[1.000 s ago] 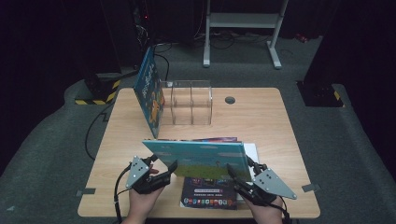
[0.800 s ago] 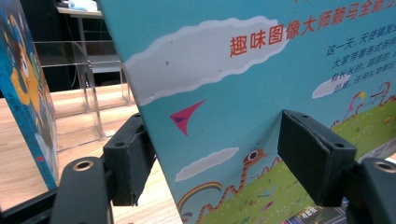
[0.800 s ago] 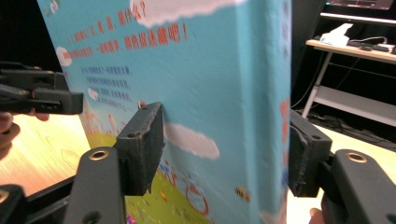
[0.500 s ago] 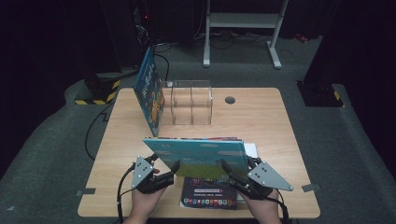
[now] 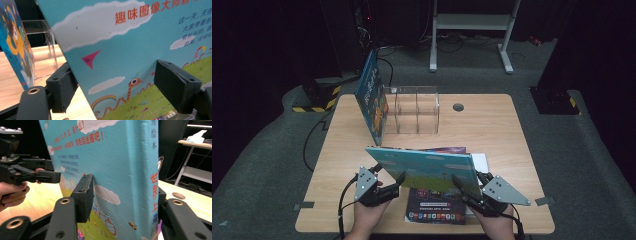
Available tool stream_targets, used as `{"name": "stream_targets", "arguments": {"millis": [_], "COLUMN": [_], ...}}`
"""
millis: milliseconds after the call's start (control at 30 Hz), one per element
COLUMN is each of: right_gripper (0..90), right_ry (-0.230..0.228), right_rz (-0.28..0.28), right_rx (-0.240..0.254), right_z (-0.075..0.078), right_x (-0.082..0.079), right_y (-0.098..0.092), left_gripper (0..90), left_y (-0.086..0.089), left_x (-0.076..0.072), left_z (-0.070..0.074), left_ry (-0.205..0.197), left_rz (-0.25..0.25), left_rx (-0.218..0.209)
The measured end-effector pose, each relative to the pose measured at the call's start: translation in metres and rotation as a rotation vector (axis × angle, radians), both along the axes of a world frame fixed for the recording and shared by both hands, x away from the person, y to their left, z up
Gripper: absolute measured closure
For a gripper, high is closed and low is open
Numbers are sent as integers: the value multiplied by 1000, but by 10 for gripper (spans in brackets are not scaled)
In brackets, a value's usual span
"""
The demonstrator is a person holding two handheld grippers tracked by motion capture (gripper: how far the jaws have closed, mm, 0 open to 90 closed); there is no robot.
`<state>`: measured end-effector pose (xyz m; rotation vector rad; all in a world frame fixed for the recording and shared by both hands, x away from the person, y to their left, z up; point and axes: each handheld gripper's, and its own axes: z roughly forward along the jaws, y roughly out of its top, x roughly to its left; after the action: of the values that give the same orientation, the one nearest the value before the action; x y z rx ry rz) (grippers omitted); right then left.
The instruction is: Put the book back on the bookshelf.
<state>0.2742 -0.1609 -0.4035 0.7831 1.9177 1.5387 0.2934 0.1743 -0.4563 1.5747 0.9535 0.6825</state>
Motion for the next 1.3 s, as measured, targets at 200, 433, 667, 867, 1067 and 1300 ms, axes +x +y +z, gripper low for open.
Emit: {"name": "stream_targets", "arguments": {"millis": [200,433,667,867,1067,1300], "right_gripper": [532,556,646,698,728,738], "right_ry": [-3,-21,-45,-42,-35,37], "right_rz": [18,15,3,-9,-21,-58], "right_rx": [3,-13,-33,-24,-31,31], "right_z": [-1,-2,-2,-3,-6,-13], "right_x": [0,-3,-5,-5,-4,2], "right_y": [-2,-2,-2,-3,-5,-8], "left_gripper": [223,239,244,249,253,246], "left_y": [2,7,14,14,14,17], "left_x": [1,2,4,6,7,8], "left_z": [0,-1,-2,-4,-6,-8], "left_ry": [-2,20,40,54,62,38], "left_rz": [-5,-3,12,13,4,8], "left_rx": [1,-44,-49,-44,-46,-22]}}
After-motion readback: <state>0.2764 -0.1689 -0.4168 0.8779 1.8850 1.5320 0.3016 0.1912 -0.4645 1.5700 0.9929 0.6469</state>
